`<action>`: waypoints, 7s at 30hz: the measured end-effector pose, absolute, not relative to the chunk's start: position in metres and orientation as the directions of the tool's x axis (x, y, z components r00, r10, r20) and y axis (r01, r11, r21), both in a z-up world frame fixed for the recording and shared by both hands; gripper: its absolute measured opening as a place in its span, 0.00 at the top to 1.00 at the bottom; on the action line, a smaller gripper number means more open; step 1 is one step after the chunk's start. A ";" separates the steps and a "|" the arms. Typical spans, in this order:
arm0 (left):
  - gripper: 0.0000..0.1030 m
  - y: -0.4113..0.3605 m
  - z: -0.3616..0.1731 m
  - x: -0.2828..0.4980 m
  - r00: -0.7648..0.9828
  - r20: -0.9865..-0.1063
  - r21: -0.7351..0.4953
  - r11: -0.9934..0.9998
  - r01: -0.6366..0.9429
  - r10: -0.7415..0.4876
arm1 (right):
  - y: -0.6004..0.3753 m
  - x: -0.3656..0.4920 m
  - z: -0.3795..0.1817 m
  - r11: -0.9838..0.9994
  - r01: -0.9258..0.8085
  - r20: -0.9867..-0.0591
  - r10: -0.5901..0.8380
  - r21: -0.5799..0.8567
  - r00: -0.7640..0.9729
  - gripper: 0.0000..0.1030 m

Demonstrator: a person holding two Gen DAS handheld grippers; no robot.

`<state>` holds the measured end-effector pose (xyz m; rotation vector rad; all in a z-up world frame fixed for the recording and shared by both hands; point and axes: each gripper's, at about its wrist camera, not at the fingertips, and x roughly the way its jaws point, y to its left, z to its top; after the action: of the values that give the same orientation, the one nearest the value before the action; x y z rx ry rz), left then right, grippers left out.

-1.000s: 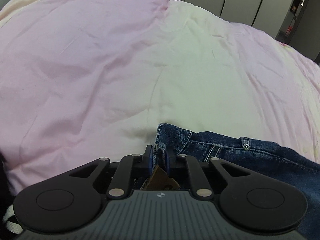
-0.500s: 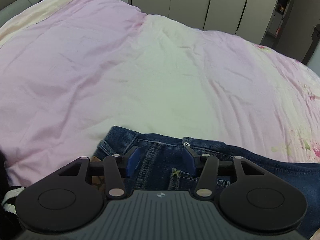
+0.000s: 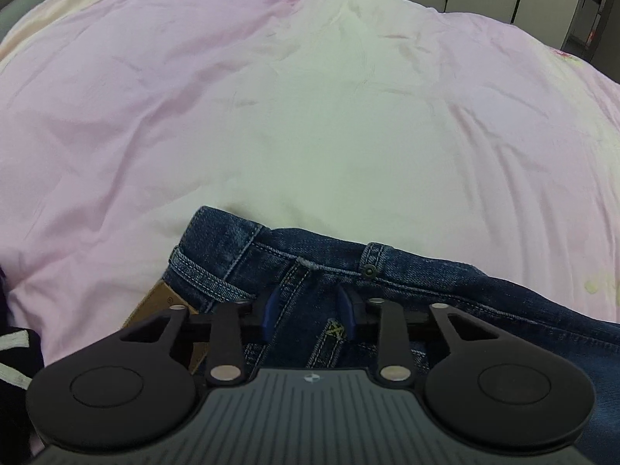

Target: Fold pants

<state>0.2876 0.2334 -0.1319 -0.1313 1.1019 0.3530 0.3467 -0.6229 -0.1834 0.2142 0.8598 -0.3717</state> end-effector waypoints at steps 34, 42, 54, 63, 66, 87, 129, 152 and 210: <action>0.87 0.041 -0.153 0.149 0.133 -0.989 0.101 0.933 0.346 0.059 | -0.604 0.142 -0.145 0.884 0.430 -0.801 -0.119 0.183 0.586 0.53; 0.90 0.047 -0.158 0.171 -0.010 -0.997 0.067 0.964 0.257 0.072 | -0.598 0.115 -0.141 0.883 0.409 -0.794 -0.075 0.228 0.603 0.49; 0.78 -0.067 -0.083 0.215 0.294 -0.925 -0.057 0.855 0.515 -0.239 | -0.653 0.128 -0.168 0.664 0.537 -0.745 0.046 0.521 0.665 0.41; 0.76 -0.145 -0.111 0.259 0.260 -0.922 -0.104 0.831 0.547 -0.287 | -0.700 0.142 -0.232 0.277 0.607 -0.648 0.084 0.745 0.757 0.41; 0.75 -0.153 -0.117 0.265 0.247 -0.927 -0.105 0.827 0.552 -0.282 | -0.703 0.158 -0.229 0.329 0.617 -0.672 0.078 0.715 0.737 0.41; 0.73 -0.204 -0.160 0.296 0.363 -0.886 0.018 0.762 0.648 -0.288 | -0.644 0.188 -0.081 0.655 0.349 -0.524 0.085 0.670 0.847 0.95; 0.55 0.099 -0.135 0.147 0.525 -0.662 -0.655 0.754 -0.059 -0.534 | -0.110 0.150 -0.154 0.866 -0.475 -0.720 0.429 0.156 0.546 0.80; 0.24 0.078 -0.157 0.174 0.511 -0.616 -0.690 0.724 0.017 -0.599 | -0.106 0.265 -0.220 0.852 -0.417 -0.707 0.506 0.317 0.495 1.00; 0.93 0.232 0.004 0.187 0.599 -0.796 -0.059 0.996 0.060 -0.083 | -0.135 0.183 -0.139 0.872 -0.432 -0.718 0.451 0.229 0.530 0.79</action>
<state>0.1871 0.2323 0.0036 -0.0270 0.9243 -0.0825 0.1831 -0.1349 -0.1390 0.0245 0.8635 0.5271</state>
